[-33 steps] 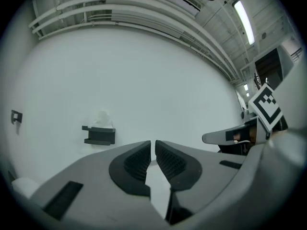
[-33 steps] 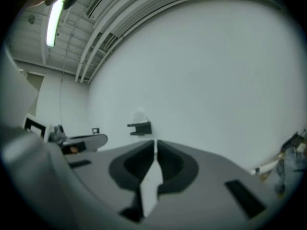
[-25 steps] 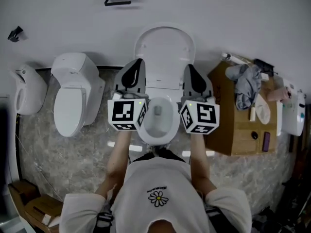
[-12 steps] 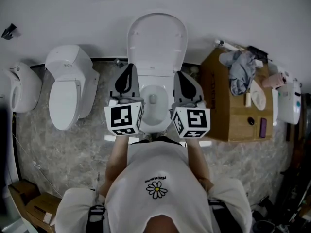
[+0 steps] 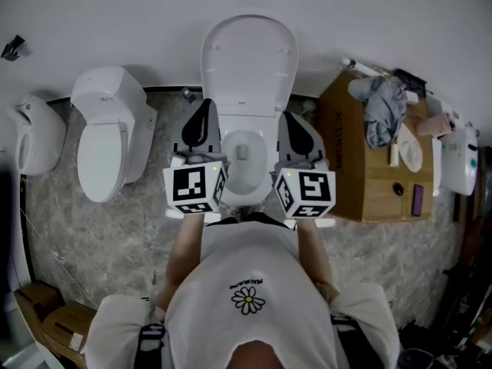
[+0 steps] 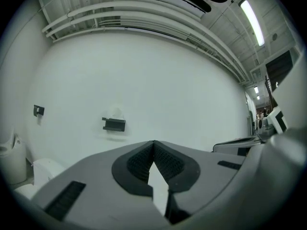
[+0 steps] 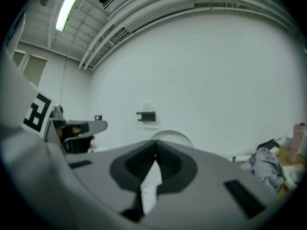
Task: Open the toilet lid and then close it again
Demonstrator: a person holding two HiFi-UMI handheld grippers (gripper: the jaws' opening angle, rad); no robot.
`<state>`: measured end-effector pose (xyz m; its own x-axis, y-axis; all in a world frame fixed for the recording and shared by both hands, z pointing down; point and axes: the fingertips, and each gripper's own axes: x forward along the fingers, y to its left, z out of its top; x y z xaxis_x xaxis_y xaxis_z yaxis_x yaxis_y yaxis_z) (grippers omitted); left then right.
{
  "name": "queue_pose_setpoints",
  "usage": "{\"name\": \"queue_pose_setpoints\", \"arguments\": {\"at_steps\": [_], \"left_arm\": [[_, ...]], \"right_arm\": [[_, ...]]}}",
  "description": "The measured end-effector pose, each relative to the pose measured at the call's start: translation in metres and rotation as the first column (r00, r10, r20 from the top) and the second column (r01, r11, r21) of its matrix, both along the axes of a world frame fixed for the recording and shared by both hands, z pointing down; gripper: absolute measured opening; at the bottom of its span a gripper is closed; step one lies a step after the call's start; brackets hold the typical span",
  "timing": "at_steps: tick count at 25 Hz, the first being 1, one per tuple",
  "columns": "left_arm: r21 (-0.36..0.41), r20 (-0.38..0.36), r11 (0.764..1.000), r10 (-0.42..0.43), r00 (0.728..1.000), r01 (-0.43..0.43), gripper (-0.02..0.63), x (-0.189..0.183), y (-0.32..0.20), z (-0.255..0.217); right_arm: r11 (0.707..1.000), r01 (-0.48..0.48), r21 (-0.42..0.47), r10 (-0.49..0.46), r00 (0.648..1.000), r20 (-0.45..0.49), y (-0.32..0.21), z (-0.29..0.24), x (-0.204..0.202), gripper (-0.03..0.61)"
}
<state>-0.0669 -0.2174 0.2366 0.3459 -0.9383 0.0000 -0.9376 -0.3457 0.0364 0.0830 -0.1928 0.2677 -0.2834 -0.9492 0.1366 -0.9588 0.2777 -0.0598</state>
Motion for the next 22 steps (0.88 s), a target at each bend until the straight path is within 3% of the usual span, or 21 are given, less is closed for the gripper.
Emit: {"name": "queue_pose_setpoints", "arguments": {"at_steps": [10,12,15,18,22], "left_arm": [[-0.007,0.012,0.999,-0.048,0.999,0.048,0.038,-0.011,-0.051,0.0],[-0.007,0.025,0.999,-0.044,0.999,0.045,0.094,-0.012,-0.072,-0.001],[-0.009,0.048,0.999,-0.041,0.998,0.042,0.116,-0.012,-0.11,-0.001],[-0.023,0.065,0.998,-0.06,0.996,0.061,0.209,-0.013,-0.153,0.006],[-0.08,0.119,0.993,-0.075,0.99,0.085,0.248,-0.014,-0.21,0.032]], "right_arm": [[1.0,-0.025,0.001,0.025,1.0,0.006,-0.057,-0.006,0.022,0.034],[0.999,-0.032,0.023,0.032,0.999,-0.013,-0.08,-0.014,0.029,0.044],[0.999,-0.032,0.036,0.033,0.999,-0.021,-0.119,-0.022,0.038,0.118],[0.999,-0.033,0.014,0.034,0.998,-0.045,-0.161,-0.019,0.046,0.144],[0.998,-0.049,-0.04,0.043,0.99,-0.132,-0.22,0.002,0.056,0.169]]}}
